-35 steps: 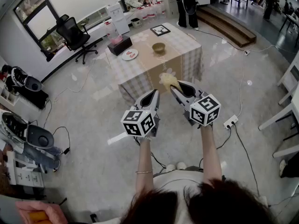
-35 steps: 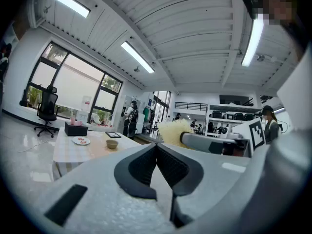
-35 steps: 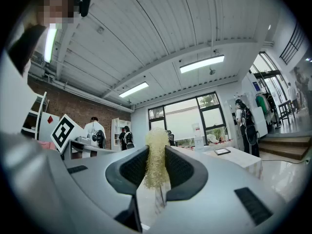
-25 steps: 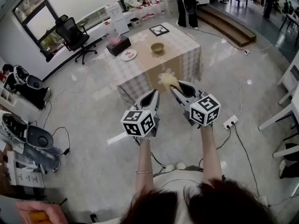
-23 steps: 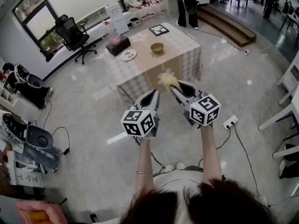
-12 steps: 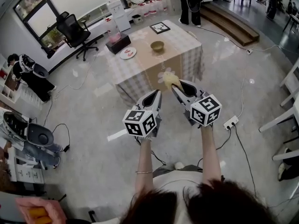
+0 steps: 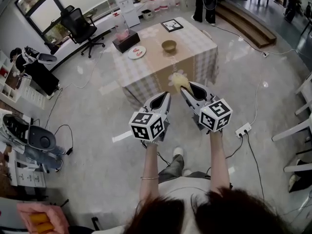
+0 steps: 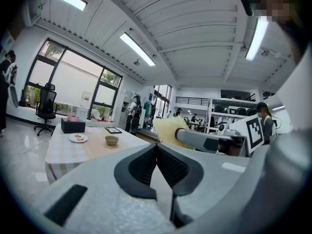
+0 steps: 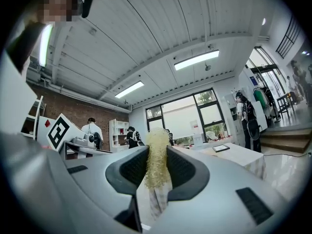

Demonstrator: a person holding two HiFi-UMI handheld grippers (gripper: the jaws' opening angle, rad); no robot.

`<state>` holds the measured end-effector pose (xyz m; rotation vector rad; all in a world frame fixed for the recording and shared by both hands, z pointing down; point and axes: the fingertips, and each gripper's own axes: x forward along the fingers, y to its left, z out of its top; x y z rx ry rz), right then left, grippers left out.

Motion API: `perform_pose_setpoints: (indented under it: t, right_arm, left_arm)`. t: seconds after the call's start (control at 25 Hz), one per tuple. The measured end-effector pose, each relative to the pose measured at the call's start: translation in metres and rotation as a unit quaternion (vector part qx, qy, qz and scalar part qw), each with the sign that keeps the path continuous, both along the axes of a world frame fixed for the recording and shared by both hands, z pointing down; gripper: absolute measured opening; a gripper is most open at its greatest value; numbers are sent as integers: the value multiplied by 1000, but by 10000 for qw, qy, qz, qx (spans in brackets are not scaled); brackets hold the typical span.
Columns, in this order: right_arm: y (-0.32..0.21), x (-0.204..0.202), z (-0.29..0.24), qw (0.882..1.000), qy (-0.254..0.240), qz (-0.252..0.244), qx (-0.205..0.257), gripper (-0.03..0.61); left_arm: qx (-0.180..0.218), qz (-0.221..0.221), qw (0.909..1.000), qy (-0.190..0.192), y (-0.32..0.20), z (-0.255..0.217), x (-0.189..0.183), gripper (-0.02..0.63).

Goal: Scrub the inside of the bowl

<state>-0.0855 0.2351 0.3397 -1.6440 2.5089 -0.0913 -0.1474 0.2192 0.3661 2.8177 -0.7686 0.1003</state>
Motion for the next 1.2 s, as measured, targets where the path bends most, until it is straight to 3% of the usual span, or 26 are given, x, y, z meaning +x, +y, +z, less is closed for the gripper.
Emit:
perform_pose_setpoints:
  t: [0.52,1.2]
  right_arm:
    - [-86,24,-4,9993,19,376,-60,94]
    - [-144,34,11,9972,84,676,-304,94]
  left_arm:
    - [-103,382,9989,262,-95,-4,25,11]
    - [-226,614,9973,325,-153,5,32,11]
